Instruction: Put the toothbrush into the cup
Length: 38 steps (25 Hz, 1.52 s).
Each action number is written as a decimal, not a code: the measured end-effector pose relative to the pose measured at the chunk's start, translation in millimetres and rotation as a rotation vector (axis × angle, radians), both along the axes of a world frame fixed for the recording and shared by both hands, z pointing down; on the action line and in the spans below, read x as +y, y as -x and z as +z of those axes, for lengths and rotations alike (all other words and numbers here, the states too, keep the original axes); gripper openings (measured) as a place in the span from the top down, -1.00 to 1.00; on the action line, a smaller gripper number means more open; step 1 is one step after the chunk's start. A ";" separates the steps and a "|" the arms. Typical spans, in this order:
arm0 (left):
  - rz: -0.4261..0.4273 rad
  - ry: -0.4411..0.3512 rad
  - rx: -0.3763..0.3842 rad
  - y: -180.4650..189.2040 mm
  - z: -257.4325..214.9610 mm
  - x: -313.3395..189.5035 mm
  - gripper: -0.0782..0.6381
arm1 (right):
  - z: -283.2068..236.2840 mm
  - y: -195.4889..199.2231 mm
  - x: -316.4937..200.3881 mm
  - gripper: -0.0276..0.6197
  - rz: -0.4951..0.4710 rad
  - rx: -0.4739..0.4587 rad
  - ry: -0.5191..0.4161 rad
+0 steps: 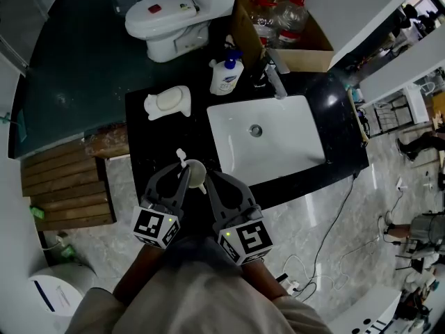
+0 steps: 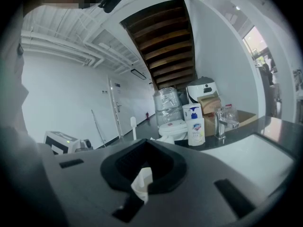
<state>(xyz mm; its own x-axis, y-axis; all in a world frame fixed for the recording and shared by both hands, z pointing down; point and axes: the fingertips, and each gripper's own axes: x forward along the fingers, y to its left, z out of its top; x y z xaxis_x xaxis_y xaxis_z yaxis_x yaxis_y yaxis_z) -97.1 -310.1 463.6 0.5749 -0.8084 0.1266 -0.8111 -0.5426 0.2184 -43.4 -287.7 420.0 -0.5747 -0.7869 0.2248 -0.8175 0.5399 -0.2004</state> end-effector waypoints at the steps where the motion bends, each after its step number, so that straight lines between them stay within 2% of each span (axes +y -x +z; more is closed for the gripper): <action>1: -0.001 -0.001 -0.002 -0.1 0.8 -0.2 0.64 | -0.1 0.5 0.0 0.90 -0.001 0.000 -0.001; 6: -0.004 -0.004 -0.028 -0.6 6.2 0.0 0.64 | 0.3 0.4 0.2 0.90 -0.001 0.001 0.003; 9: 0.004 -0.025 -0.085 -4.0 9.3 0.2 0.64 | 0.6 -0.1 -1.0 0.90 -0.002 0.006 0.004; 16: 0.012 -0.015 -0.080 -8.4 17.7 -0.1 0.64 | 1.5 0.0 -1.6 0.90 -0.001 0.006 0.005; 31: 0.036 -0.019 -0.165 -16.3 32.3 0.2 0.64 | 3.0 -1.6 -0.7 0.90 0.006 0.003 0.012; 38: 0.022 -0.022 -0.181 -15.5 35.3 -0.7 0.64 | 3.4 -1.8 0.1 0.90 0.008 0.003 0.011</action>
<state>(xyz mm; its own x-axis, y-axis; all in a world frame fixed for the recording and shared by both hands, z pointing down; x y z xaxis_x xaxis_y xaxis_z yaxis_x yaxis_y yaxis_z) -81.6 -310.9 498.9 0.5617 -0.7997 0.2119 -0.8241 -0.5634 0.0582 -41.6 -287.6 423.4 -0.5675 -0.7889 0.2357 -0.8226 0.5308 -0.2038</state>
